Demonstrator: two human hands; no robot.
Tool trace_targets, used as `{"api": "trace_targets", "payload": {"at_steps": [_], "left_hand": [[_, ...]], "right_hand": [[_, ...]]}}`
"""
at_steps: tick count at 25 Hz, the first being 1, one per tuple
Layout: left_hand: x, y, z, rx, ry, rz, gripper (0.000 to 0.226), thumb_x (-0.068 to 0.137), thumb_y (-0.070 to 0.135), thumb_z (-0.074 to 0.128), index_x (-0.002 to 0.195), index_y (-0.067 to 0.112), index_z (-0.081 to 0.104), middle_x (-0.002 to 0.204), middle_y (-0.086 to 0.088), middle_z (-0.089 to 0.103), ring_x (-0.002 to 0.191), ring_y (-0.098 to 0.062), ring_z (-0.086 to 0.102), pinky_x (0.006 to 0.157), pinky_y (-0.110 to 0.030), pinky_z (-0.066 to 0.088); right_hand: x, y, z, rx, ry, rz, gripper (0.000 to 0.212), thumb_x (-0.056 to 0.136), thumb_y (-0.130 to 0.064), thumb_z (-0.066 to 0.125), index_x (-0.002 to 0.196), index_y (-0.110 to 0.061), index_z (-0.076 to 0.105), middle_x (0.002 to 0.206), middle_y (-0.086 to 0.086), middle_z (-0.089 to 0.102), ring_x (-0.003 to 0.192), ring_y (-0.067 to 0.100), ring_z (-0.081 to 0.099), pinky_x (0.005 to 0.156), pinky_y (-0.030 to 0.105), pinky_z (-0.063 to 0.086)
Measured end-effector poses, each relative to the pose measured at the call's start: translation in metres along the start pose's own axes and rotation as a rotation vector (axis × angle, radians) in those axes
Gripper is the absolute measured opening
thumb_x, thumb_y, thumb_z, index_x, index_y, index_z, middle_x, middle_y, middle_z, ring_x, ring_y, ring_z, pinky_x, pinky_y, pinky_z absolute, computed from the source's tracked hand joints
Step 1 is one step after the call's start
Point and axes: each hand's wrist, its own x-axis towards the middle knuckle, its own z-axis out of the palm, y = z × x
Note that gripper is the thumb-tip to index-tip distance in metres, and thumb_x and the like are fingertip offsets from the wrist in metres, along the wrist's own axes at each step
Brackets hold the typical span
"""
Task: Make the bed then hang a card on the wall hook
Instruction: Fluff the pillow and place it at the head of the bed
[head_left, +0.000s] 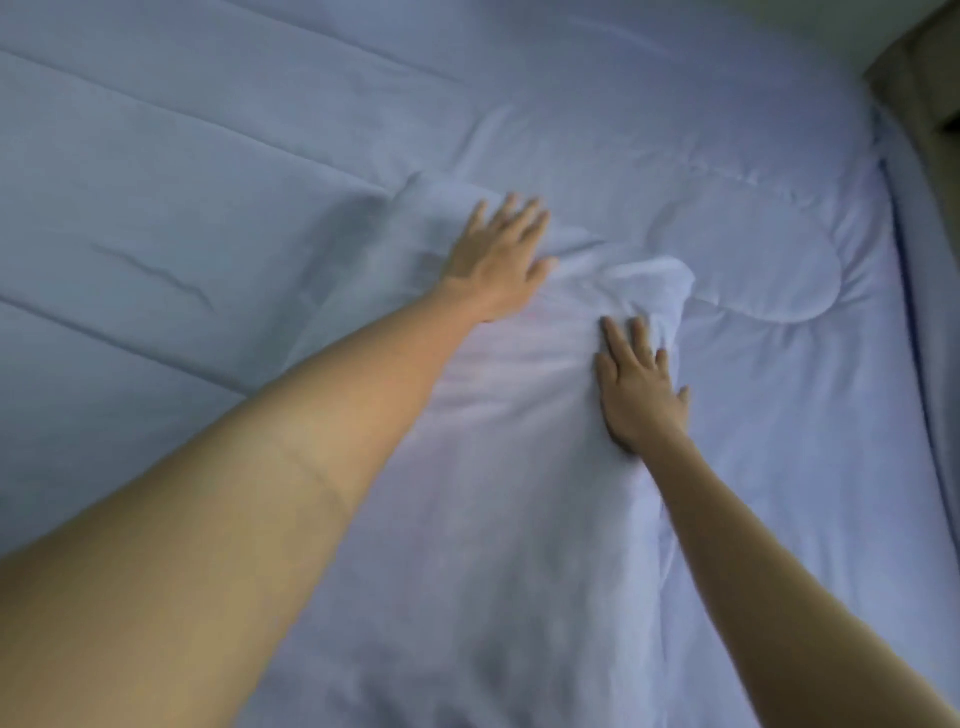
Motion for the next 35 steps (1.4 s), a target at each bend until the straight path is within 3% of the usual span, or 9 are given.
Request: {"api": "trace_targets", "payload": {"at_steps": [3,6,9,11,14,19,23,28,35], "left_hand": [[0.029,0.012,0.035,0.048,-0.191,0.130,0.063,0.096,0.055,0.022,0.151,0.025,0.018,0.162,0.001,0.012,0.149,-0.018,0.009,0.118,-0.048,0.002],[0.045,-0.040,0.046,0.110,-0.071,-0.123,0.066,0.091,0.062,0.024,0.148,0.029,0.026,0.159,-0.003,0.023,0.147,-0.023,0.017,0.117,-0.051,0.007],[0.047,-0.081,0.029,0.052,-0.078,-0.438,0.069,0.086,0.068,0.026,0.146,0.034,0.024,0.158,-0.003,0.018,0.141,-0.040,0.022,0.112,-0.060,0.016],[0.036,-0.087,0.024,-0.070,-0.096,-0.503,0.072,0.083,0.071,0.029,0.146,0.038,0.020,0.159,0.000,0.014,0.134,-0.044,0.031,0.106,-0.057,0.030],[0.022,-0.100,0.040,-0.142,-0.024,-0.529,0.079,0.079,0.075,0.032,0.148,0.041,0.014,0.161,0.005,0.006,0.134,-0.042,0.035,0.108,-0.049,0.033],[0.008,-0.099,0.035,-0.194,-0.073,-0.457,0.086,0.078,0.077,0.035,0.150,0.039,0.008,0.162,0.002,0.000,0.141,-0.034,0.032,0.112,-0.045,0.029],[-0.064,-0.094,0.024,-0.293,-0.121,-0.598,0.094,0.077,0.080,0.036,0.151,0.032,0.004,0.159,-0.010,0.019,0.140,-0.035,0.033,0.111,-0.048,0.029],[-0.211,-0.076,0.003,-0.476,-0.240,-0.881,0.100,0.075,0.084,0.030,0.145,0.014,0.031,0.146,-0.018,0.044,0.132,-0.038,0.044,0.111,-0.046,0.033],[-0.353,-0.027,-0.025,-0.597,-0.276,-0.956,0.100,0.066,0.080,0.054,0.136,0.011,0.035,0.136,-0.023,0.052,0.123,-0.040,0.052,0.102,-0.044,0.042]], "right_hand": [[-0.003,-0.008,0.018,0.166,0.080,0.068,0.054,0.100,-0.046,0.022,0.150,-0.042,0.002,0.162,-0.009,-0.006,0.149,0.022,0.002,0.116,0.055,0.014],[0.006,-0.008,0.018,0.057,0.103,0.092,0.057,0.099,-0.046,0.023,0.151,-0.037,0.002,0.163,-0.001,0.000,0.149,0.025,0.007,0.117,0.054,0.013],[0.035,-0.033,0.001,0.004,0.169,0.201,0.061,0.098,-0.046,0.024,0.153,-0.028,0.004,0.163,0.002,0.000,0.149,0.028,0.001,0.115,0.060,0.004],[0.061,-0.069,-0.001,-0.053,0.183,0.041,0.059,0.099,-0.044,0.025,0.153,-0.030,0.007,0.163,-0.004,0.000,0.149,0.028,-0.003,0.115,0.060,-0.001],[0.101,-0.120,0.024,-0.191,0.047,-0.363,0.054,0.099,-0.049,0.020,0.150,-0.041,0.008,0.162,-0.009,0.004,0.150,0.026,0.000,0.115,0.062,-0.002],[0.113,-0.068,0.005,-0.212,0.093,0.044,0.070,0.085,-0.072,0.019,0.148,-0.043,0.009,0.162,-0.006,0.000,0.148,0.034,-0.002,0.110,0.068,0.001],[0.052,-0.022,0.002,0.160,0.074,0.136,0.061,0.094,-0.056,0.028,0.150,-0.041,0.008,0.162,0.007,-0.003,0.145,0.039,0.019,0.117,0.049,0.020],[-0.069,-0.020,0.021,0.212,0.074,0.138,0.056,0.098,-0.046,0.028,0.150,-0.042,0.010,0.160,0.015,0.007,0.132,0.046,0.039,0.104,0.048,0.037],[-0.214,0.014,0.031,0.378,-0.059,0.148,0.058,0.099,-0.042,0.027,0.151,-0.040,0.002,0.162,0.006,0.008,0.141,0.032,0.031,0.098,0.043,0.037]]}}
